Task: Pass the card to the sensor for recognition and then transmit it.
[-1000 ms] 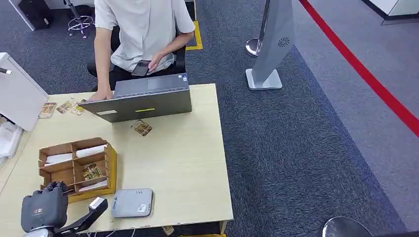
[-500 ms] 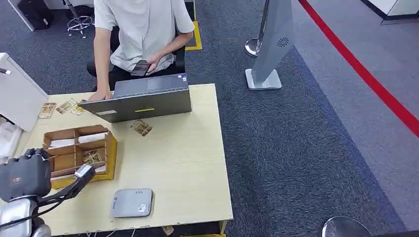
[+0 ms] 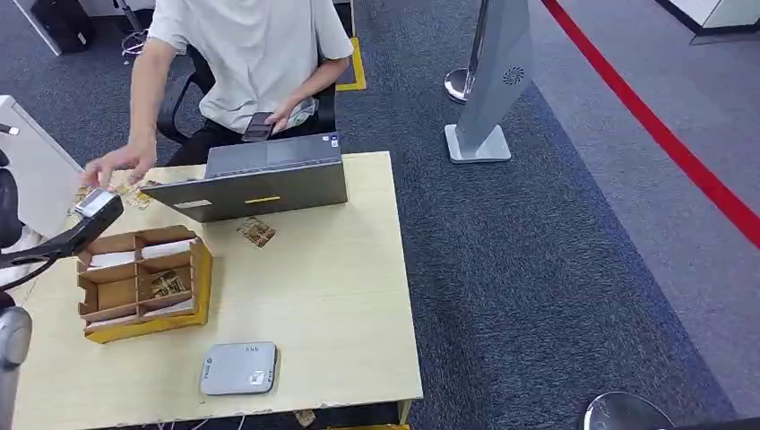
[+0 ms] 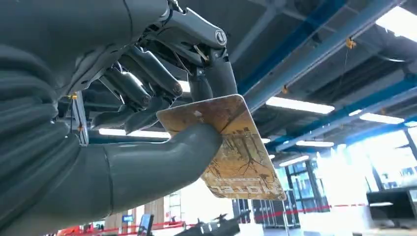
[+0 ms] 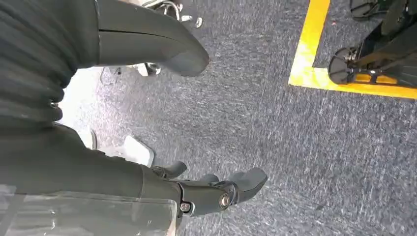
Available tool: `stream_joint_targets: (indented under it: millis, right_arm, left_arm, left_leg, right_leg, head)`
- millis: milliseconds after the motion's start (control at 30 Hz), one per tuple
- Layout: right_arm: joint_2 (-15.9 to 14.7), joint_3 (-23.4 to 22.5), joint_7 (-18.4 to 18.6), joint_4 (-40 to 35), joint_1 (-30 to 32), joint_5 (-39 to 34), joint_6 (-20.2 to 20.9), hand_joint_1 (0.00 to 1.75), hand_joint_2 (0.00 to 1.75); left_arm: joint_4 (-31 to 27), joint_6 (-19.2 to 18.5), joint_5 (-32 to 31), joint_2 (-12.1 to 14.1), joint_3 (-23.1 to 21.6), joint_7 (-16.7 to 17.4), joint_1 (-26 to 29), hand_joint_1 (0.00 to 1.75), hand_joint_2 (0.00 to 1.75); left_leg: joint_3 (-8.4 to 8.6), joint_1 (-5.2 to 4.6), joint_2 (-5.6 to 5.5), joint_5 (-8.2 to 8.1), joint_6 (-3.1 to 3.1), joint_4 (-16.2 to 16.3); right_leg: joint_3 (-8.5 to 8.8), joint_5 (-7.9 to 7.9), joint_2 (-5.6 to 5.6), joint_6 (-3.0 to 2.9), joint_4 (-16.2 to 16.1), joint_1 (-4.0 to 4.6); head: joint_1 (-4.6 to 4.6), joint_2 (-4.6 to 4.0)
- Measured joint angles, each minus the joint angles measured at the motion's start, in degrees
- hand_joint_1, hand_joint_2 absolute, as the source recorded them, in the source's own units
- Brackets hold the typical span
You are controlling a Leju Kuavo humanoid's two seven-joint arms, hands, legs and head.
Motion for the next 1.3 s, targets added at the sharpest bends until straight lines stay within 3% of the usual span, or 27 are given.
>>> stream_joint_targets:
  millis: [600, 933, 967, 1300]
  right_arm:
    - [0.0, -1.1, -0.2, 1.7, -0.6, 0.3, 0.0, 0.00, 1.75]
    - [0.0, -1.4, 0.3, 2.2, -0.3, -1.2, 0.2, 0.00, 1.75]
    - [0.0, -1.4, 0.6, 2.2, -0.2, -1.7, 0.2, 0.00, 1.75]
    - [0.0, 0.4, 1.4, 1.6, 0.6, -3.0, 0.8, 0.00, 1.75]
  left_arm:
    - [0.0, 0.0, -0.1, 0.5, -1.0, 0.0, -0.9, 1.75, 1.75]
    - [0.2, -2.4, -0.3, 2.1, -2.0, 0.3, -5.3, 1.75, 1.75]
    - [0.2, -2.4, -0.3, 2.3, -2.1, 0.3, -5.3, 0.00, 1.75]
    - [1.2, -0.7, 0.5, 4.1, -2.1, 1.2, -5.6, 0.00, 1.75]
  left_leg:
    - [-0.03, 0.00, 0.04, 0.00, 0.00, 0.0]
    - [-0.05, 0.00, 0.04, 0.00, 0.00, 0.0]
    - [-0.05, 0.00, 0.04, 0.00, 0.00, 0.0]
    - [-0.06, 0.01, 0.04, 0.00, 0.00, 0.0]
  right_leg:
    - [-0.03, 0.00, 0.00, 0.00, 0.0, 0.00]
    - [-0.05, 0.00, 0.01, 0.00, 0.0, 0.00]
    - [-0.05, 0.00, 0.02, 0.00, 0.0, 0.00]
    - [-0.04, 0.00, 0.01, 0.00, 0.0, 0.00]
  head:
    - [0.00, 0.00]
    - [0.00, 0.00]
    - [0.00, 0.00]
    - [0.02, 0.00]
